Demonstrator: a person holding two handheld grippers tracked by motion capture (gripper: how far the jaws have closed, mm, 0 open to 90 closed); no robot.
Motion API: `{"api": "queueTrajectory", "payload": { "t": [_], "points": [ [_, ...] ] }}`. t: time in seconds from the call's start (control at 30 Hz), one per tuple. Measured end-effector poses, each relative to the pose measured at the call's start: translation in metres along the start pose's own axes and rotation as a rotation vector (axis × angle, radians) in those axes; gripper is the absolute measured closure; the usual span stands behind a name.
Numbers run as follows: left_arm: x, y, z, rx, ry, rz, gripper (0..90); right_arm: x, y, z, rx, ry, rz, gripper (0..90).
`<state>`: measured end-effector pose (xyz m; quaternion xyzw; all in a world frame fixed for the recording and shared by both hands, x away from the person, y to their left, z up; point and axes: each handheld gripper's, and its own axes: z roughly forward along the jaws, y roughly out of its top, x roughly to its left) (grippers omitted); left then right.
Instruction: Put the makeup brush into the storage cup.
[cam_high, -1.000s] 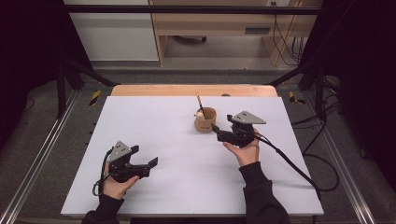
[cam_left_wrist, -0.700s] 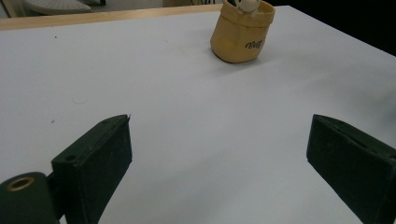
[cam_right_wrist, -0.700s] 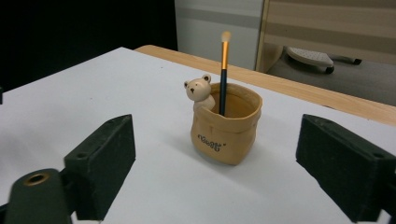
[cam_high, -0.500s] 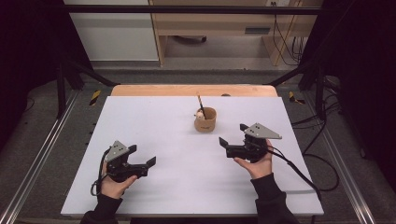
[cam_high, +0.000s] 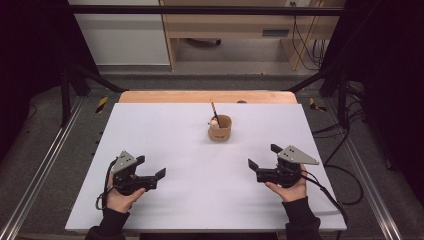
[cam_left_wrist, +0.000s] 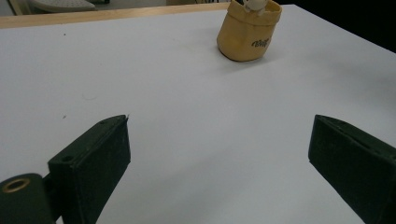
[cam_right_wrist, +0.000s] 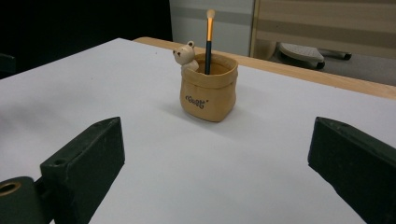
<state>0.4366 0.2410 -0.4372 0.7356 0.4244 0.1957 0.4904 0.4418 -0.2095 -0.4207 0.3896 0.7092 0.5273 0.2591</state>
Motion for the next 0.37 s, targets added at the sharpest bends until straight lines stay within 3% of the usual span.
{"api": "queueTrajectory", "payload": {
  "t": [0.37],
  "points": [
    [0.002,-0.001,0.000,0.005,0.003,0.000,5.0,-0.006,-0.012,-0.009,0.015,-0.015,0.012,4.1]
  ]
}}
